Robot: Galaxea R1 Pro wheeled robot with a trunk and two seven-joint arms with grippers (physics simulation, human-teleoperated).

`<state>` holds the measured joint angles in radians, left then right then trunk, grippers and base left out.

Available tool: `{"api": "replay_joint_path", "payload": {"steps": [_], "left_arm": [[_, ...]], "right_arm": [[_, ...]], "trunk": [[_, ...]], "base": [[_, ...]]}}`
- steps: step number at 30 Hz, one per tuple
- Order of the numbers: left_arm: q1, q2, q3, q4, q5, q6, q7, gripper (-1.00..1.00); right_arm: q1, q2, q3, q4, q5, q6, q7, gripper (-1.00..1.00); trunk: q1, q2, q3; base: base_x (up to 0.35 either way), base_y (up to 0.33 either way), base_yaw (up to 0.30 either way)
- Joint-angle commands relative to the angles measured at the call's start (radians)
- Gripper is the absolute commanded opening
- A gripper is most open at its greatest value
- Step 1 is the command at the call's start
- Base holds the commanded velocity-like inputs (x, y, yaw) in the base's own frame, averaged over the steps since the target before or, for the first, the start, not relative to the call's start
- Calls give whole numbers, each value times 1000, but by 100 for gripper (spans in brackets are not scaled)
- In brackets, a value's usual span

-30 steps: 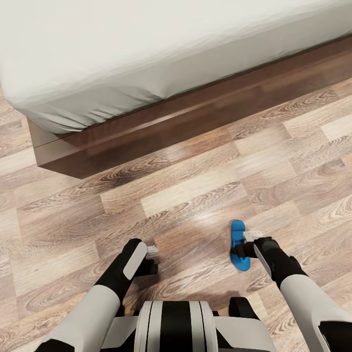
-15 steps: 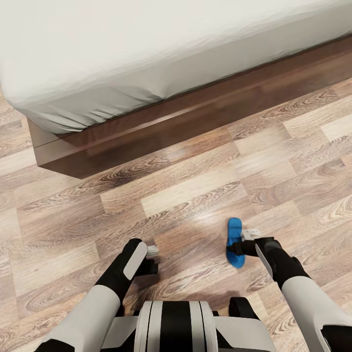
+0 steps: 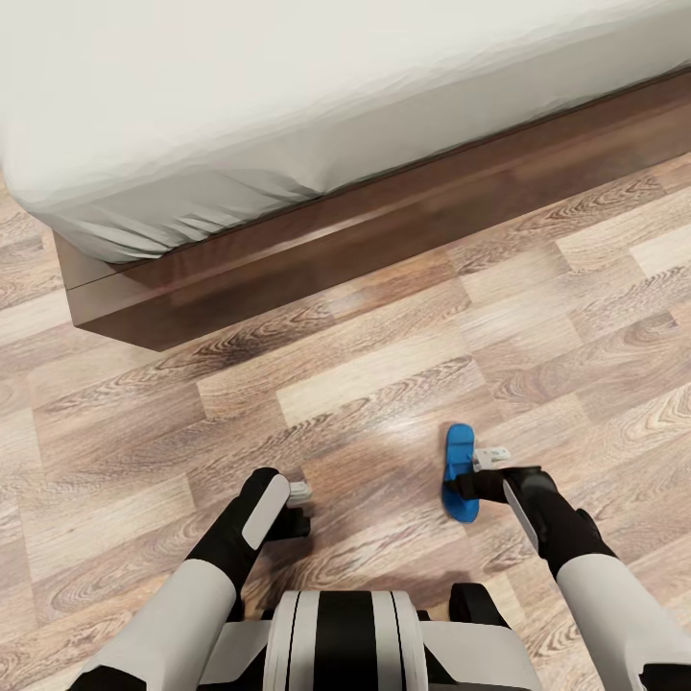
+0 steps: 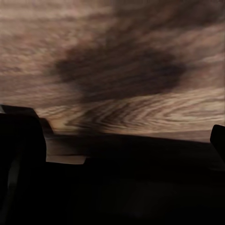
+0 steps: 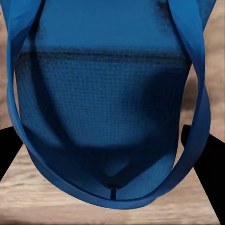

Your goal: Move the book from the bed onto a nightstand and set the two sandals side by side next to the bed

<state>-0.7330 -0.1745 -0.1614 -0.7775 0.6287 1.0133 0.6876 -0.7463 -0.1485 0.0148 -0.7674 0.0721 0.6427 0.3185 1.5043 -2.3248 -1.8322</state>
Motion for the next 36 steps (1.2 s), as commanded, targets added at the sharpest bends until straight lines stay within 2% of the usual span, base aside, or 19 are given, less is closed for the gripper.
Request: {"api": "replay_joint_path", "payload": {"steps": [1, 8, 16, 22, 36], "left_arm": [[0, 0, -1, -1, 9, 2, 10, 100], [0, 0, -1, -3, 9, 1, 12, 100], [0, 0, -1, -3, 9, 0, 15, 100], [0, 0, -1, -2, 8, 0, 16, 100], [0, 0, -2, -3, 8, 1, 19, 100]], "right_arm": [[1, 0, 2, -6, 8, 12, 6, -100], [17, 2, 2, -54, 12, 51, 4, -100], [101, 4, 1, -177, 14, 88, 0, -100], [137, 5, 0, -233, 15, 101, -3, -100], [155, 0, -6, -262, 16, 109, -9, -100]], "trunk": [[0, 0, 0], [0, 0, 0], [0, 0, 0], [0, 0, 2], [0, 0, 21]], "base": [[0, 0, 0], [0, 0, 0], [0, 0, 0], [0, 0, -6], [0, 0, -50]]}}
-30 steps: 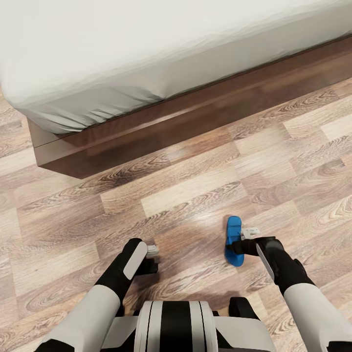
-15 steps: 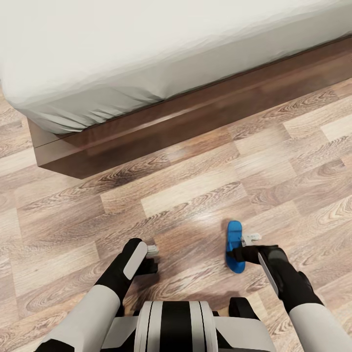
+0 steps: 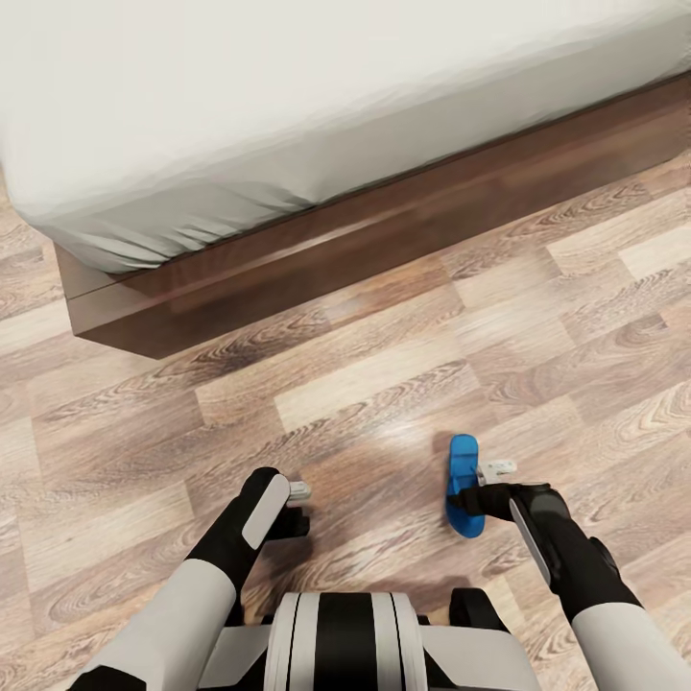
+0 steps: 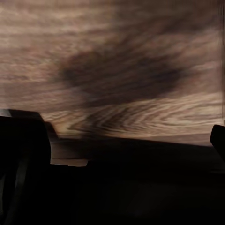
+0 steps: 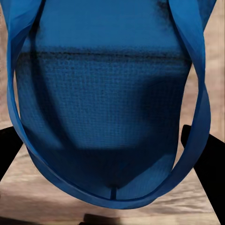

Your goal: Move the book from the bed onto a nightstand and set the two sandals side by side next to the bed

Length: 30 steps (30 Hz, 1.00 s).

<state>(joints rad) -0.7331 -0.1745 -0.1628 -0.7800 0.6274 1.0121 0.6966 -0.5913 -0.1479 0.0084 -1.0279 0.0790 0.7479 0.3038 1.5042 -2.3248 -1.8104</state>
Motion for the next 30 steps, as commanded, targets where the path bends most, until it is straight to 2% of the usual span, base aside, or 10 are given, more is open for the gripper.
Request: {"api": "replay_joint_path", "payload": {"steps": [1, 30], "left_arm": [[0, 0, -1, -1, 9, 2, 10, 100], [0, 0, -24, -2, 11, 2, 9, 100]], "right_arm": [[0, -1, -3, -1, 9, 4, 6, -100], [1, 4, -11, 0, 5, 4, 7, -100]], "trunk": [[0, 0, 1], [0, 0, 47]], "base": [[0, 0, -60], [0, 0, -61]]}}
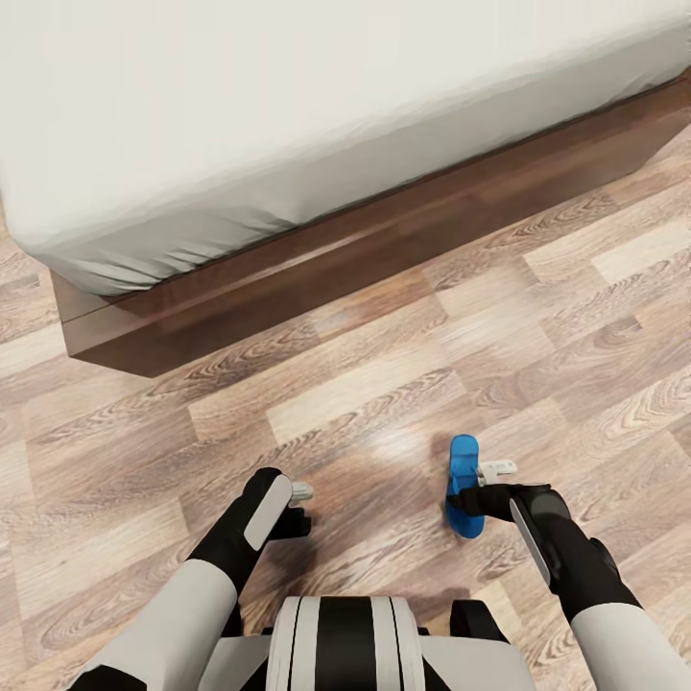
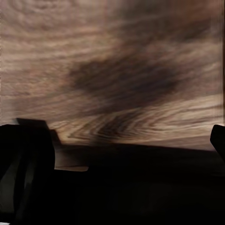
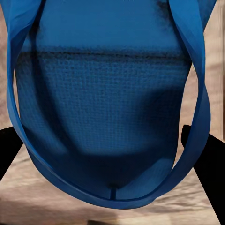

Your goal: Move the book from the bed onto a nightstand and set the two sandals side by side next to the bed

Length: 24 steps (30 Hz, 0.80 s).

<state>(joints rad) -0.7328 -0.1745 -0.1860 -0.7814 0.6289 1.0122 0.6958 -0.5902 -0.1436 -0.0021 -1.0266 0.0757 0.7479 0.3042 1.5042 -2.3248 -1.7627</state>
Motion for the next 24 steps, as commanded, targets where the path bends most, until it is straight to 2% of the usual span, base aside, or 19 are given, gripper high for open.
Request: {"api": "replay_joint_path", "payload": {"steps": [1, 14, 24], "left_arm": [[0, 0, -2, -1, 9, 2, 9, 100], [0, 0, -4, -2, 9, 2, 7, 100], [0, 0, -4, -4, 10, 2, 6, 100]], "right_arm": [[0, 0, 0, -1, 8, 4, 7, -100], [2, 2, 2, 1, 9, 8, 7, -100], [39, 0, 7, -4, 16, 11, 8, -100]], "trunk": [[0, 0, 1], [0, 0, 6], [0, 0, 6]], "base": [[0, 0, -50], [0, 0, -7], [0, 0, 7]]}}
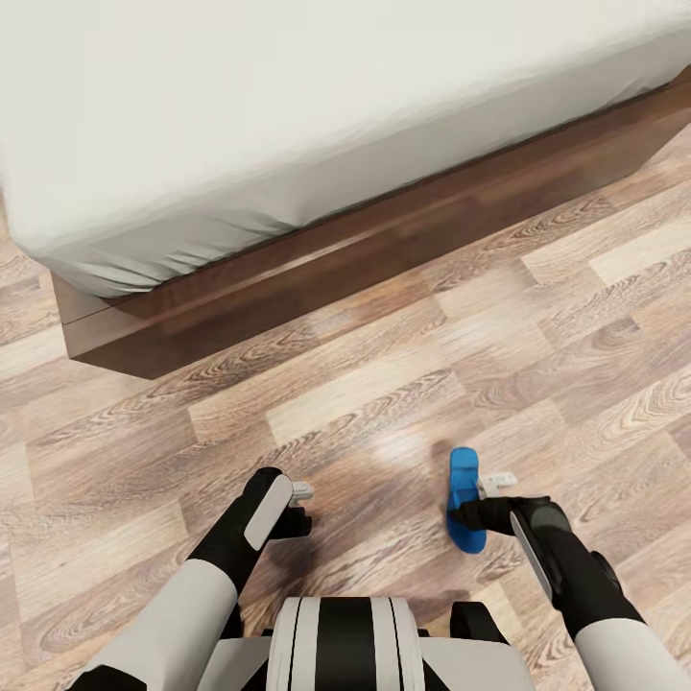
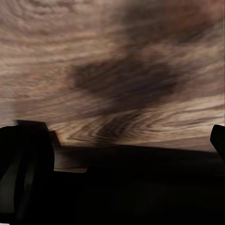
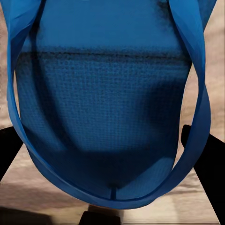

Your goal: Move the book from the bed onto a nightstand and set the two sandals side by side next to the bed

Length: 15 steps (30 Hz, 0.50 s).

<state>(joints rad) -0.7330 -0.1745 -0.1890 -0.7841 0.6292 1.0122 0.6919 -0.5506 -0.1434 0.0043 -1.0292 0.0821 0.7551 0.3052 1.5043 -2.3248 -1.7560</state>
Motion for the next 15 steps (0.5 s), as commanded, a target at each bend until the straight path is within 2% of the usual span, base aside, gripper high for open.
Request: {"api": "replay_joint_path", "payload": {"steps": [1, 9, 15], "left_arm": [[0, 0, -1, -2, 9, 2, 10, 100], [0, 0, -1, -5, 10, 2, 8, 100], [0, 0, -1, -6, 10, 3, 7, 100]], "right_arm": [[3, 0, 1, -3, 9, 3, 7, -100], [12, 5, -4, -20, 6, 12, 8, -100], [13, 6, -8, -26, 6, 41, 7, -100]], "trunk": [[0, 0, 0], [0, 0, 1], [0, 0, 7]], "base": [[0, 0, 2], [0, 0, -7], [0, 0, -77]]}}
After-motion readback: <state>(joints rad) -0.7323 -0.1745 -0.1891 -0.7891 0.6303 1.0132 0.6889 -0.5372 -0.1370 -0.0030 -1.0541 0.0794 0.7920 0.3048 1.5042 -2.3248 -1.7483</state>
